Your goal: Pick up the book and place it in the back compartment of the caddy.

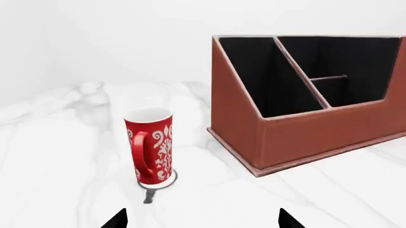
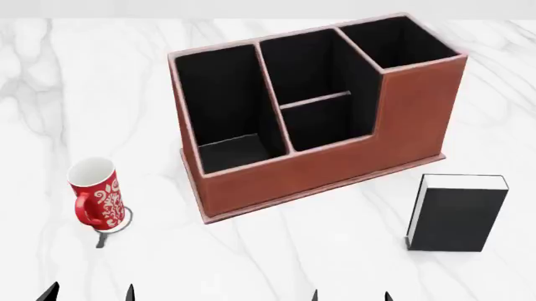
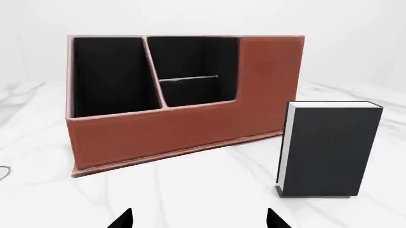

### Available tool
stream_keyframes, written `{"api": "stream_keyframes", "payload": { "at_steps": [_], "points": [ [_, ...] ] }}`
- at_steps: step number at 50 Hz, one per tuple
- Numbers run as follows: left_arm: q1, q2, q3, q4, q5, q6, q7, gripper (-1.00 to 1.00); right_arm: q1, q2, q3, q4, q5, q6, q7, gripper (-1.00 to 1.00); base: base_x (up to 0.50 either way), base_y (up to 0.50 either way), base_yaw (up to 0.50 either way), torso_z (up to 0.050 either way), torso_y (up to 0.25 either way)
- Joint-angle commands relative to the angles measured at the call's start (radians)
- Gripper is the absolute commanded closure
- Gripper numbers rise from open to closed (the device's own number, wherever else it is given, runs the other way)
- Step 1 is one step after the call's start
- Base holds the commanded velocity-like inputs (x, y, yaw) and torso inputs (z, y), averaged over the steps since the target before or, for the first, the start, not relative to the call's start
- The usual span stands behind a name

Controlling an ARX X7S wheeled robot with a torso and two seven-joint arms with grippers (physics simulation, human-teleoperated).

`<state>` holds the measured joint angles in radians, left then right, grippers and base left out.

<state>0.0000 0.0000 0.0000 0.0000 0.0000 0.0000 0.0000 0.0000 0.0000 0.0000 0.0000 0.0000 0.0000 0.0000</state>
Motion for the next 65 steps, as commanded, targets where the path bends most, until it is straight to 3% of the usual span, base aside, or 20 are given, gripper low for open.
{"api": "stream_keyframes", "payload": {
  "at_steps": [1,32,65],
  "points": [
    [-0.001,-0.016,0.018,-0.002,-0.015,0.002,-0.019,-1.00,-0.004,0.016,-0.021,-0.009,0.017,0.005,0.016,-1.00,0.00,0.00,0.00,0.000,0.000],
    [0.004,-0.072,0.087,-0.008,-0.057,0.063,-0.110,-1.00,-0.024,0.073,-0.078,-0.038,0.087,-0.059,0.098,-1.00,0.00,0.00,0.00,0.000,0.000],
    [0.140,-0.085,0.069,0.040,0.123,0.641,-0.377,-1.00,-0.175,0.076,-0.052,-0.153,0.111,-0.533,0.186,-1.00,0.00,0.00,0.00,0.000,0.000]
  ]
}}
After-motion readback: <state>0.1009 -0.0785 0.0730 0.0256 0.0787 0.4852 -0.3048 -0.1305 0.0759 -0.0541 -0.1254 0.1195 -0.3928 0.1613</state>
